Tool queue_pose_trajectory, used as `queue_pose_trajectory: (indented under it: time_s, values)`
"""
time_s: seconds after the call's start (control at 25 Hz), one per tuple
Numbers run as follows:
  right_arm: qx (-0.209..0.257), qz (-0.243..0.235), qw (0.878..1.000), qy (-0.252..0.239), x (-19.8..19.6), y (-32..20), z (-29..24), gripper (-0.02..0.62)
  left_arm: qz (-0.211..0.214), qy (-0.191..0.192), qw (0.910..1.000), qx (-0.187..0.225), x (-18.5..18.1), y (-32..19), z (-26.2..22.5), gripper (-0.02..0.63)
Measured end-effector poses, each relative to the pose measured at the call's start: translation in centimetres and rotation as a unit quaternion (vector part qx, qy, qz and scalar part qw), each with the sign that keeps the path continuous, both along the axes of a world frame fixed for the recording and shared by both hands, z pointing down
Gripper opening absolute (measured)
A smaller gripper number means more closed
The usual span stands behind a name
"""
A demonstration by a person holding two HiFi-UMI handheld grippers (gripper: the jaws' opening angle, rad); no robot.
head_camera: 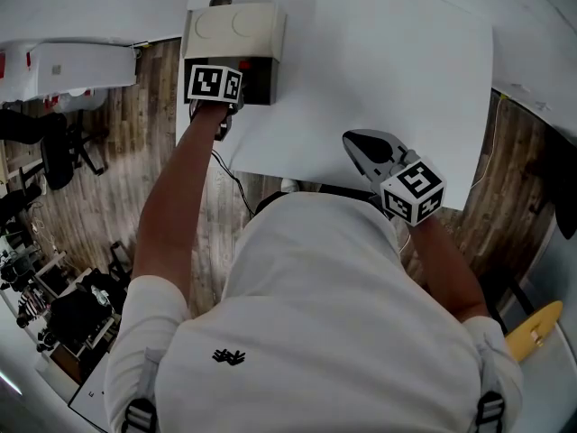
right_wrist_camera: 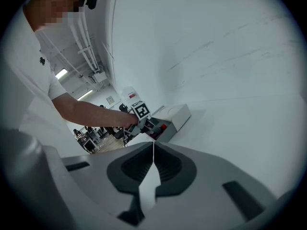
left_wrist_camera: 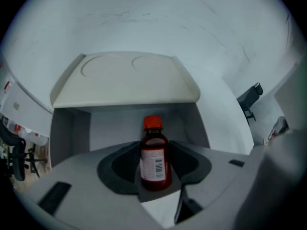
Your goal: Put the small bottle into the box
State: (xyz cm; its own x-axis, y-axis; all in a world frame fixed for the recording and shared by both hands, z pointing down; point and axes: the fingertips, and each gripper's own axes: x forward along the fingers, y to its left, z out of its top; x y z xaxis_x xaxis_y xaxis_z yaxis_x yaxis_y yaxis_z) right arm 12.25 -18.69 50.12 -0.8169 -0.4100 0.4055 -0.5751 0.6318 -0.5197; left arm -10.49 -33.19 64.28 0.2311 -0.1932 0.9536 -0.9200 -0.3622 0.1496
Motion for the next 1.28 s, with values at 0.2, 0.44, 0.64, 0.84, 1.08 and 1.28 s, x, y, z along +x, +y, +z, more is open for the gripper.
queue_pose_trajectory:
  time_s: [0.2, 0.44, 0.64, 0.84, 1.08, 1.28]
  values:
    - [0.000, -0.005, 1.000, 0.000, 0.0, 0.1, 0.1, 0.009, 0.001, -0.008, 1.0000, 0.000, 0.1, 0.2, 0.0, 0.198]
    - [0.000, -0.011, 1.000, 0.000, -0.2, -0.1, -0.1, 0.009, 0.001, -0.023, 0.9996, 0.015, 0.0, -0.3, -0.2, 0.233]
    - [0.001, -0.016, 1.000, 0.001, -0.6, -0.1, 0.0, 0.009, -0.007, -0.017, 0.9994, 0.029, -0.3, -0.5, -0.8, 0.253]
    - [0.010, -0.020, 1.000, 0.006, -1.4, 0.2, -0.4, 0.009, -0.023, 0.024, 0.9980, 0.054, -0.3, 0.0, -2.5, 0.253]
    - [0.024, -0.030, 0.999, 0.014, -2.9, 0.9, -0.9, 0.009, -0.027, 0.060, 0.9933, 0.095, -0.2, 1.2, -5.2, 0.236]
    - [0.040, -0.035, 0.998, 0.028, -4.4, 1.6, -1.0, 0.009, -0.026, 0.096, 0.9869, 0.128, -0.3, 3.2, -7.2, 0.173]
